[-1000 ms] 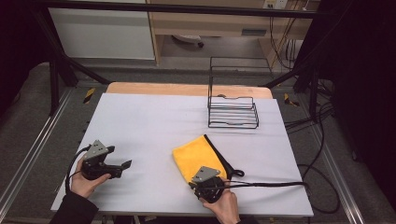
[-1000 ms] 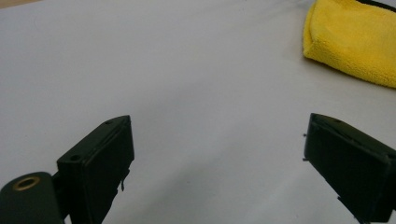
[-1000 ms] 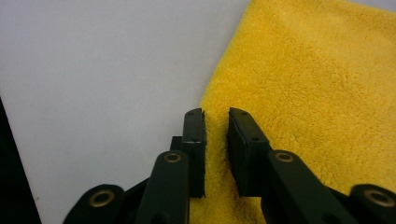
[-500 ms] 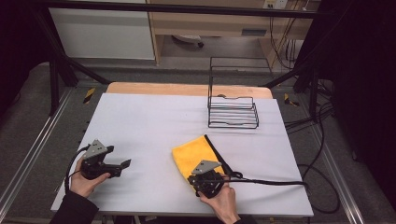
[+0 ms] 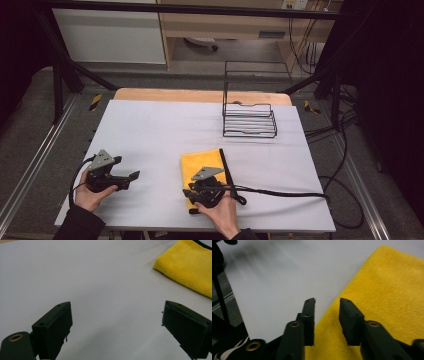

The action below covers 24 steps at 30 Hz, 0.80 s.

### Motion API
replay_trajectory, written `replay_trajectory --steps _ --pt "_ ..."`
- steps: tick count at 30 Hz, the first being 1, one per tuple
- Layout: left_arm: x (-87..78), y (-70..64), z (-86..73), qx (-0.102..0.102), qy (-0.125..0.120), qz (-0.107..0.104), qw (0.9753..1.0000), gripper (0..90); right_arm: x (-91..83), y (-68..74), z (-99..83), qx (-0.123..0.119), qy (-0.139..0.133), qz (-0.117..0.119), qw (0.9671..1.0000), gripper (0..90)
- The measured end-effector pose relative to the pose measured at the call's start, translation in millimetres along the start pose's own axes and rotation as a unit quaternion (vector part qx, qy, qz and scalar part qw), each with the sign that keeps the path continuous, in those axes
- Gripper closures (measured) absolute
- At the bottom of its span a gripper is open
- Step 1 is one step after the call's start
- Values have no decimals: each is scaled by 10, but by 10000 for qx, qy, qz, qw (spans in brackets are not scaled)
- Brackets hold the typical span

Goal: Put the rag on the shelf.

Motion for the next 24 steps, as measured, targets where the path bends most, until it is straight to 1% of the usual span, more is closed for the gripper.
replay_trajectory --steps 1,2,3,5,8,9,11,13,14,16,18,19,20,22,23,24 --pt "-1 1 -1 4 6 1 10000 92 -50 -31 24 -14 -47 18 10000 587" --pt "1 1 -2 0 11 4 10000 92 -107 -77 47 16 -125 -25 9999 553" --pt "2 1 -4 -5 15 4 10000 92 -172 -145 65 26 -188 -71 9998 541" --pt "3 0 -3 -5 20 6 10000 92 -296 -330 75 56 -363 -199 9991 481" --pt "10 -4 0 -1 22 2 10000 92 -459 -668 -20 216 -358 -601 9973 440" --pt "14 -6 -1 4 31 -2 10000 92 -505 -767 -72 286 -330 -688 9967 438" --pt "24 -13 -3 5 46 -6 10000 92 -578 -930 -192 425 -249 -794 9956 434" --pt "30 -18 -4 26 74 -14 10000 92 -608 -1038 -317 544 -139 -841 9949 437" --pt "32 -22 -3 29 72 -15 10000 92 -610 -1068 -370 585 -62 -819 9949 446" --pt "32 -28 0 38 71 -21 10000 92 -595 -1087 -433 710 -44 -679 9952 471" --pt "33 -32 0 48 75 -29 10000 93 -573 -1086 -441 731 10 -585 9956 499" --pt "36 -35 0 41 69 -31 10000 93 -556 -1082 -444 797 42 -532 9954 516" --pt "38 -36 -1 40 73 -32 10000 93 -552 -1081 -443 803 34 -532 9953 531" --pt "42 -39 -2 47 85 -40 9999 94 -547 -1074 -450 788 25 -492 9957 579" --pt "44 -41 -2 48 90 -40 9999 94 -546 -1062 -455 824 27 -449 9956 633" --pt "45 -44 -1 56 94 -42 9999 94 -543 -1049 -457 910 48 -403 9950 656"
Point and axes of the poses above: each handheld gripper's, and its own axes: x roughly forward along the jaws, z roughly out of its top, y roughly to its left, the point moved 4 cm from there along x, roughly forward along the jaws, and after that the axes turned 9 degrees about x, right-handed, at the moved point
